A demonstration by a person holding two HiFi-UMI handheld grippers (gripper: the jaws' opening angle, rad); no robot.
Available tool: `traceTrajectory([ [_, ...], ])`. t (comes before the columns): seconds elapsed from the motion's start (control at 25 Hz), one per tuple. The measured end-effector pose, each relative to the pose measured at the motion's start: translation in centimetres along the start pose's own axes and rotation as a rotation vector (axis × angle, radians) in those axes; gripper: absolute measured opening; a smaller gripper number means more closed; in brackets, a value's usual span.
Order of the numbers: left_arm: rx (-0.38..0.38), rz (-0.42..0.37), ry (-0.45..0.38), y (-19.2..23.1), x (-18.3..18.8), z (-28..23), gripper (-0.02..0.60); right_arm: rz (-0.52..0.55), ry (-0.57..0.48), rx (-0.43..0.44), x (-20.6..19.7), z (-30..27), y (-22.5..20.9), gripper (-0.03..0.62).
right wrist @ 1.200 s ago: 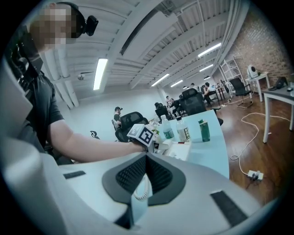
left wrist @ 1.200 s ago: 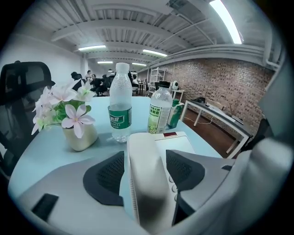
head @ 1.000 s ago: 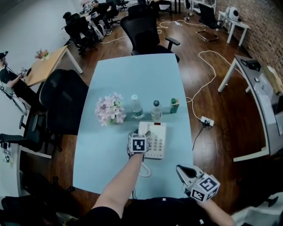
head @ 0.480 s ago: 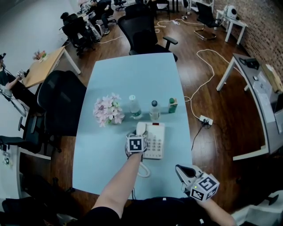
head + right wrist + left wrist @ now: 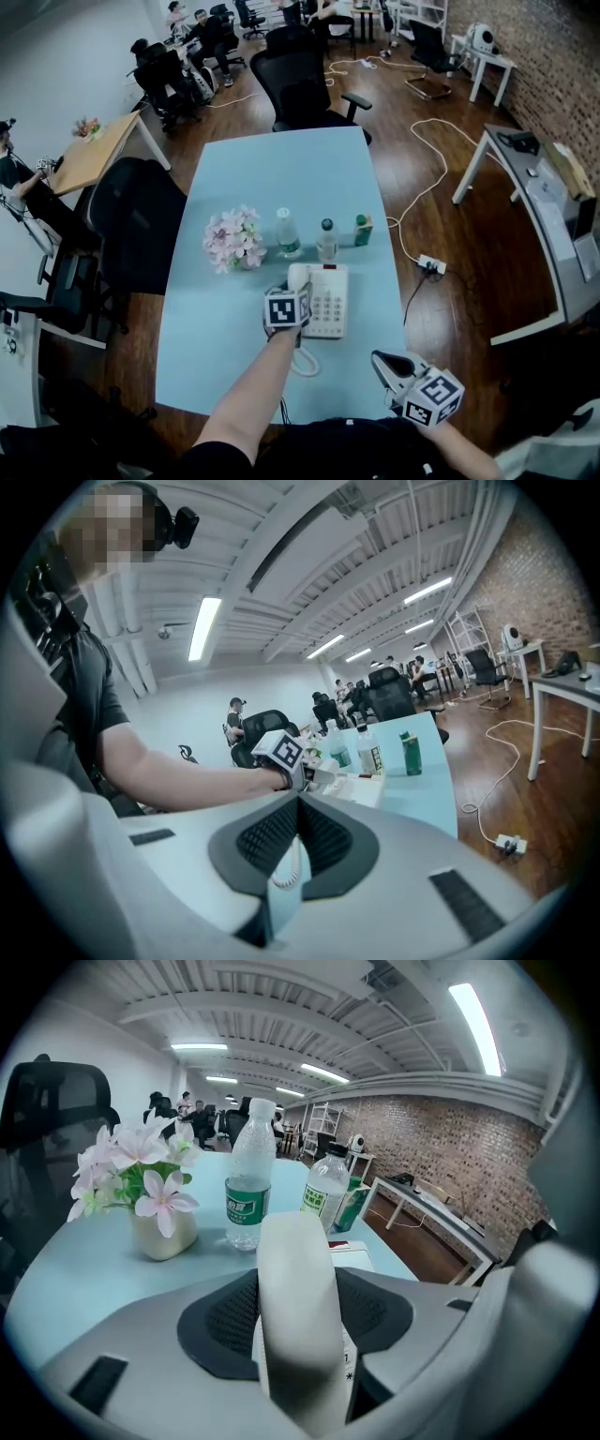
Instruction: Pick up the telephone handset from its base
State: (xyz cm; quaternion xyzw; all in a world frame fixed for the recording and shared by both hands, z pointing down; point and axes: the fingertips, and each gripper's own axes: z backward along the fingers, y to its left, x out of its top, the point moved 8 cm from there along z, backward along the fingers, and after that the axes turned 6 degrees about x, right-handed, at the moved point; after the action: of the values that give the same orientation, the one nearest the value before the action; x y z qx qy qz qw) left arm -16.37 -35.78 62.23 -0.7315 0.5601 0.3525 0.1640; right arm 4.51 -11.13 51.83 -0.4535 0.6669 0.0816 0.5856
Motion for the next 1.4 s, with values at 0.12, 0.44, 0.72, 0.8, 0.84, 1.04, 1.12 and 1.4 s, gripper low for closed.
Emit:
traceTrajectory([
  [0.12, -0.016, -0.013, -0.045, -0.1, 0.8, 1.5, 0.235, 0.022, -0.017, -0.019, 0.2, 0.7, 1.3, 0.015],
  [0.44, -0.051, -0.029, -0.122, -1.2, 1.5, 6.8, 0.235, 0.034, -0.060, -0.041, -0.7, 3.6, 3.7, 0.015],
  [0.72, -0.016, 0.011, -0.202, -2.9, 0.5, 12.4, 0.235, 0.087, -0.068, 0.048, -0.5, 6.3, 3.8, 0.015],
  [0.8, -0.017, 0.022, -0.239, -3.7, 0.1, 14.6, 0.235, 0.095, -0.073, 0.079, -0.6, 7.3, 3.8, 0.015],
  [0.84, -0.019, 0.028, -0.261, -4.1, -0.1, 15.8, 0.235, 0.098, -0.071, 0.095, -0.8, 7.8, 3.7, 0.015],
  [1.04, -0.048, 0.075, -0.362, -6.3, -2.4, 22.4, 0.235, 0.076, -0.053, 0.172, -2.1, 9.5, 3.6, 0.015],
  [1.12, -0.062, 0.099, -0.390, -7.2, -3.7, 24.8, 0.235, 0.079, -0.045, 0.201, -2.5, 10.1, 3.8, 0.015],
  [1.4, -0.066, 0.136, -0.440, -10.1, -8.4, 31.2, 0.235, 0.132, -0.002, 0.286, -3.0, 11.1, 5.6, 0.015],
])
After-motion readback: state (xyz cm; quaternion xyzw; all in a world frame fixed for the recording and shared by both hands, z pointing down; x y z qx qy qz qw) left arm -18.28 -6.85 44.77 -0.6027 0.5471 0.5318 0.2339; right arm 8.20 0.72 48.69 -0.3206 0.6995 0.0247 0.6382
